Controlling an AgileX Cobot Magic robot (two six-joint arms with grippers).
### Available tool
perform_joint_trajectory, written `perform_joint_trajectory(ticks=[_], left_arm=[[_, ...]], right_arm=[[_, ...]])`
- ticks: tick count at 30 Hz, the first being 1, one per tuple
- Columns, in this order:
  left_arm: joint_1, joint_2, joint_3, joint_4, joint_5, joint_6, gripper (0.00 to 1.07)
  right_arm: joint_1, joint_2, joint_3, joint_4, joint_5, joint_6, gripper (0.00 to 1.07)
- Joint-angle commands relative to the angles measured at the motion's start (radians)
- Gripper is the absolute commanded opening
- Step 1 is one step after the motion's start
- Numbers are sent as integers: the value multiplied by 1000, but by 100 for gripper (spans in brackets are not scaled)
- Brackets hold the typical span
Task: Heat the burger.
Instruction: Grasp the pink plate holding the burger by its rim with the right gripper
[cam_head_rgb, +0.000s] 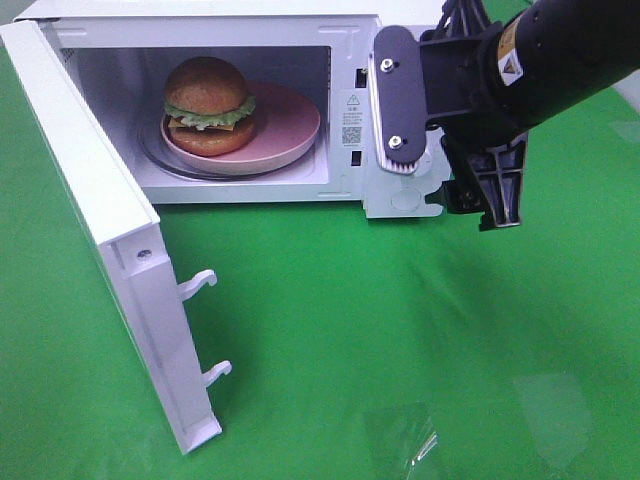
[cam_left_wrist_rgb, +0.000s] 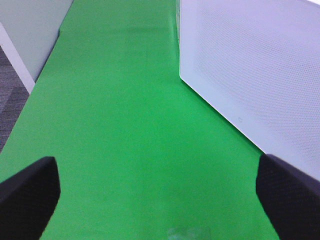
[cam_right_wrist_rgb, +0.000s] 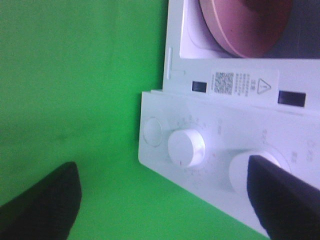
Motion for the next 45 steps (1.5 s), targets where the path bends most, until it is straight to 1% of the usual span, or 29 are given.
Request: perform_joint_trajectory(ticks=[1, 4, 10, 14, 22, 24, 28, 38, 45], left_arm=[[4, -18, 3, -6, -3, 5, 100], [4, -18, 3, -6, -3, 5, 100], [4, -18, 3, -6, -3, 5, 100], [4, -18, 3, -6, -3, 5, 100], [4, -18, 3, -6, -3, 5, 100], [4, -18, 3, -6, -3, 5, 100], [4, -18, 3, -6, -3, 5, 100], [4, -18, 3, -6, -3, 5, 100], [4, -18, 3, -6, -3, 5, 100]], right_arm=[[17, 20, -5, -6, -37, 4, 88], [35, 47, -5, -7, -67, 9, 88], [35, 90, -11, -7, -117, 31, 88], [35, 121, -52, -6, -111, 46, 88], [70, 196, -124, -8, -110, 66, 87], [70, 196, -124, -8, -110, 66, 87], [70, 250, -172, -8, -112, 66, 87], [80, 299, -228, -6, -115, 69, 86], [80, 369, -286, -7, -114, 77, 85]])
